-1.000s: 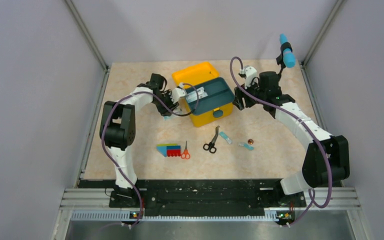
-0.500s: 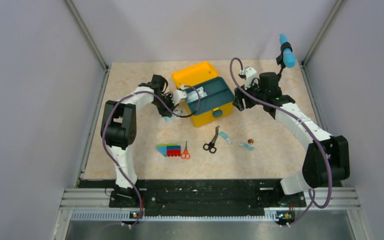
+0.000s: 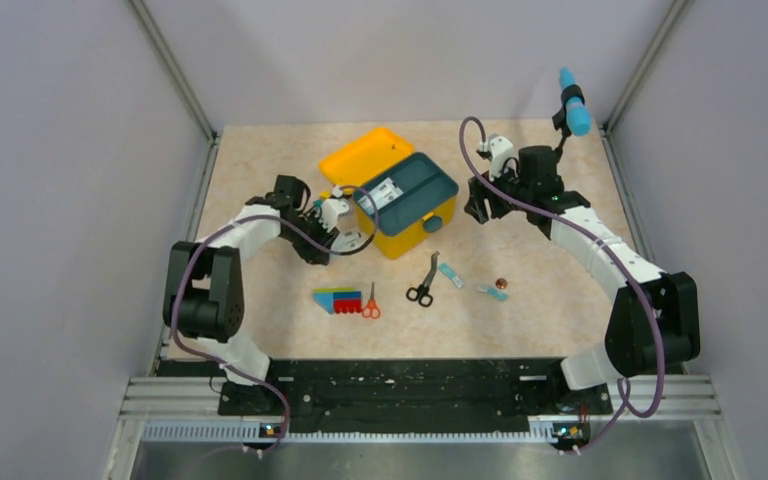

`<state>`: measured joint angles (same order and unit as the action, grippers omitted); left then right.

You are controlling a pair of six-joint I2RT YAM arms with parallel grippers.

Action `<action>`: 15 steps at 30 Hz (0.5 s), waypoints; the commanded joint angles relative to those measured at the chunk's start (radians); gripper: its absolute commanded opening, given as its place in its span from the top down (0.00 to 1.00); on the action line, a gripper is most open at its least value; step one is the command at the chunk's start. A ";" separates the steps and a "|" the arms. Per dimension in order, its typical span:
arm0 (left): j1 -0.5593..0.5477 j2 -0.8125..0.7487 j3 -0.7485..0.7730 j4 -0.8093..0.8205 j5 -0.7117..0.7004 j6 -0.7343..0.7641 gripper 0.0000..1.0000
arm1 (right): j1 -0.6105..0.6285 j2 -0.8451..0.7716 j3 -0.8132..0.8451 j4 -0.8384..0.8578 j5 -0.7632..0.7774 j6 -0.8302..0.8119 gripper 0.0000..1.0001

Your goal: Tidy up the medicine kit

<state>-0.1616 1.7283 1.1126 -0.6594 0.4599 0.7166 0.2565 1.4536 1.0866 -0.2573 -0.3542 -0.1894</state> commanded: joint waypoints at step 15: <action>-0.012 -0.150 -0.101 0.542 0.115 -0.596 0.53 | -0.009 -0.002 0.030 0.009 -0.020 -0.002 0.37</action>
<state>-0.1608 1.5391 0.9417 -0.2703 0.4839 0.3225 0.2565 1.4563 1.0866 -0.2573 -0.3679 -0.1898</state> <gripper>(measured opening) 0.486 0.624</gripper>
